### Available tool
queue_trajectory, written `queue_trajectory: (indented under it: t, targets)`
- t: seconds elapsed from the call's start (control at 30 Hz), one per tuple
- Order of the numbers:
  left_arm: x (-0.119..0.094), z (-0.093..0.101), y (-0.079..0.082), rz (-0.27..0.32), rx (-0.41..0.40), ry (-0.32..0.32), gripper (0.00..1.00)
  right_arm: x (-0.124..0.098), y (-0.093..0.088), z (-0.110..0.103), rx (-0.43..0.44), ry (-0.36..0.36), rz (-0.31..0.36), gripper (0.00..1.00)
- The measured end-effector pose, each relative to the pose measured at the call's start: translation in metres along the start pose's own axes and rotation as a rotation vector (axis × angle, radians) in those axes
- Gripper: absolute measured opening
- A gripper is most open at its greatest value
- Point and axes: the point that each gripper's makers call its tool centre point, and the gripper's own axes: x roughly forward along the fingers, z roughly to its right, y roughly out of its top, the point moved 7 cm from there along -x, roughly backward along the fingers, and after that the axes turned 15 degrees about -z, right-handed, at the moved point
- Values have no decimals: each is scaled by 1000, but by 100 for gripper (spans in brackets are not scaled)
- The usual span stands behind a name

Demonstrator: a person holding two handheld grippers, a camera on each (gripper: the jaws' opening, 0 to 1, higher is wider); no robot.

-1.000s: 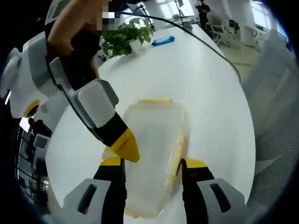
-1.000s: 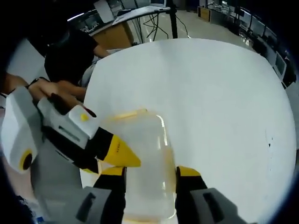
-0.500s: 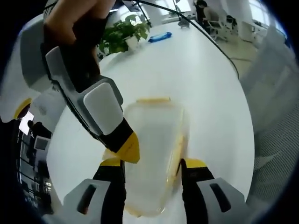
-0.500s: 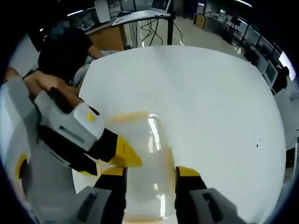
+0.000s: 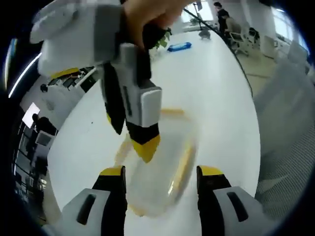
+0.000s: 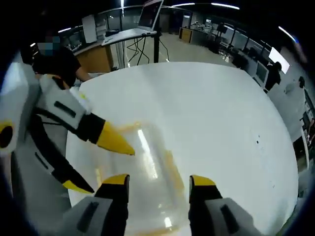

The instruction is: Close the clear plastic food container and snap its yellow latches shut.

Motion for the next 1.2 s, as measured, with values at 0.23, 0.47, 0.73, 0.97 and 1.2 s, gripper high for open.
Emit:
queue_trajectory:
  t: [0.23,0.47,0.73,0.97,1.2]
  targets:
    - [-12,-23,-6,59,-142,40,58,-17,-9,7,200,17,144,50]
    - [-12,-30,-13,93,-279,-16,59,-31,-21,2,287,80,212,51]
    - [-9,-34,-24,88,-364,-18,59,-33,-40,-4,319,56,212,51]
    - [-5,-36,-34,74,-436,-27,56,-28,-54,-7,362,41,204,51]
    - [3,-39,-38,59,-432,-29,56,-24,-63,-16,358,32,194,52]
